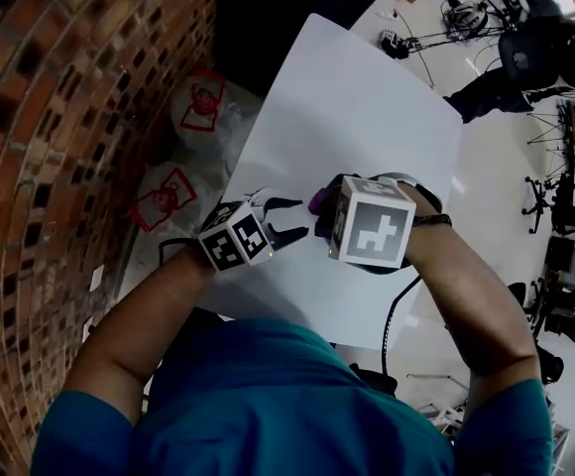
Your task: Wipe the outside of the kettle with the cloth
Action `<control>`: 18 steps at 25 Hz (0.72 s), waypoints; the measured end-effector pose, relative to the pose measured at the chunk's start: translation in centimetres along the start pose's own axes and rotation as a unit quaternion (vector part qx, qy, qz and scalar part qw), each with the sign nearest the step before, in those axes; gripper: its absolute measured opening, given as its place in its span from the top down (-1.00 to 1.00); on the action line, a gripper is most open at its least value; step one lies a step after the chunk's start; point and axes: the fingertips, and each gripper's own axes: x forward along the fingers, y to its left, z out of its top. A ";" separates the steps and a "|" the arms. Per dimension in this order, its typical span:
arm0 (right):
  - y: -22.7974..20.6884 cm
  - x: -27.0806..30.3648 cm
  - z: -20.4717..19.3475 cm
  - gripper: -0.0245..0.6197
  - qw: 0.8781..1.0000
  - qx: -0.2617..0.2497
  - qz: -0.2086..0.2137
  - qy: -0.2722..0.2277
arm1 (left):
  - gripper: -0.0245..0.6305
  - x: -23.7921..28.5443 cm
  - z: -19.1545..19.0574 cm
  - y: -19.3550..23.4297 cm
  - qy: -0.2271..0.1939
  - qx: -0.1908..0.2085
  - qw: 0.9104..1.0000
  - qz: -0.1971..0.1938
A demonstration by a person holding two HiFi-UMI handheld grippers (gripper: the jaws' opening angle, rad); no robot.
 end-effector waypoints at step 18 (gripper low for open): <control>-0.6 3.1 -1.5 0.64 0.984 0.074 0.154 0.055 | 0.39 -2.6 -0.2 0.8 -0.008 -0.004 1.000 0.014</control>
